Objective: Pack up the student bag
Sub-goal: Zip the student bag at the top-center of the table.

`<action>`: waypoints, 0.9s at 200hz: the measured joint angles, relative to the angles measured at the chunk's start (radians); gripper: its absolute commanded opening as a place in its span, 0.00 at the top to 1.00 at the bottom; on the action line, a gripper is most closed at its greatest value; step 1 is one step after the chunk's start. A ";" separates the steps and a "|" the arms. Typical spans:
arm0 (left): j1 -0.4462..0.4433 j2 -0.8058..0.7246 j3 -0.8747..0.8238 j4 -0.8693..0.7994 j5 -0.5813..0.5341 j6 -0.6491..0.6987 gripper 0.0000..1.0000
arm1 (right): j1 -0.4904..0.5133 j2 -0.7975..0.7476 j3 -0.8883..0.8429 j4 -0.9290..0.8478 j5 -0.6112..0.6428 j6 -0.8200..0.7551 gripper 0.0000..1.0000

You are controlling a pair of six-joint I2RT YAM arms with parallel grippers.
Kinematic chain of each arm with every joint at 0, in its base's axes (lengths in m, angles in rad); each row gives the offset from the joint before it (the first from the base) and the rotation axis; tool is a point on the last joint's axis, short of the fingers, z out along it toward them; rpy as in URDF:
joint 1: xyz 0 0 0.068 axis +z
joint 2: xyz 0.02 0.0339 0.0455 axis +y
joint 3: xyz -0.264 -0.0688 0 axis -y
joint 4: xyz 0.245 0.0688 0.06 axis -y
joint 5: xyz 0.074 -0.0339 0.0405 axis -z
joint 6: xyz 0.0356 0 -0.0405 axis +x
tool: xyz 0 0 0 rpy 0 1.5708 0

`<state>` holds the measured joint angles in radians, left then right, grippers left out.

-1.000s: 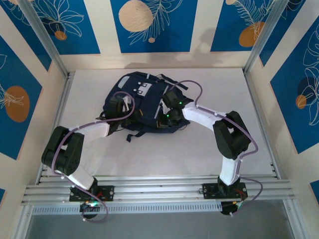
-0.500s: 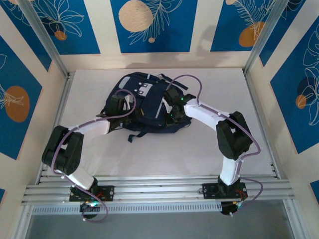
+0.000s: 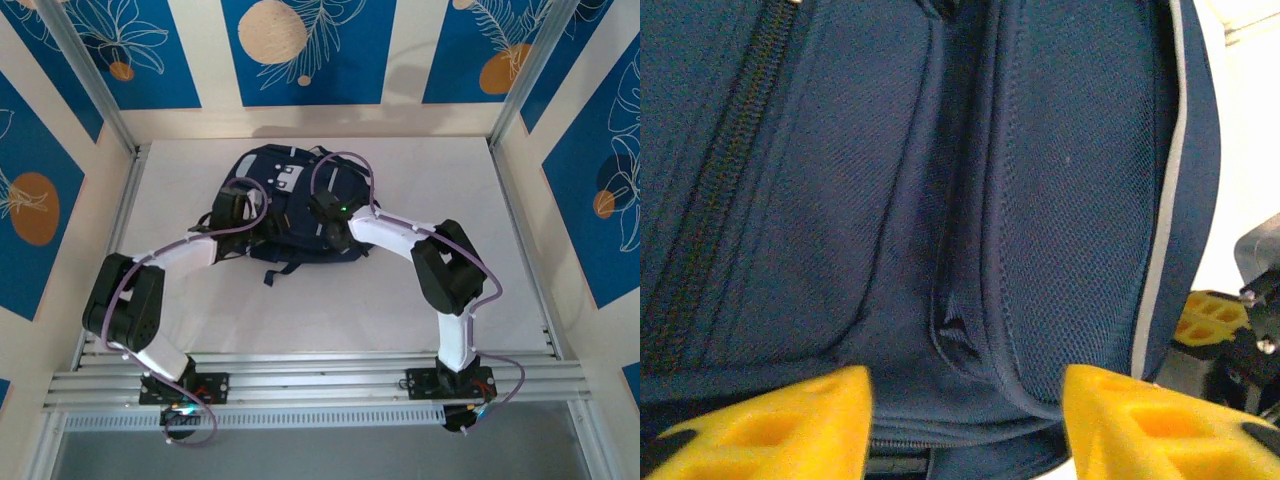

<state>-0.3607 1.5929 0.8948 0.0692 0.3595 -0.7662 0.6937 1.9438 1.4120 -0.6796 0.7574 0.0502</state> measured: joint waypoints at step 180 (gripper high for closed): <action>-0.222 0.170 -0.190 0.598 -0.120 -0.612 1.00 | 0.008 -0.087 -0.126 0.180 -0.214 0.087 1.00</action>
<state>-0.5827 1.7630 0.7044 0.6670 0.2398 -1.3785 0.7021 1.8565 1.2858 -0.4999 0.5434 0.1375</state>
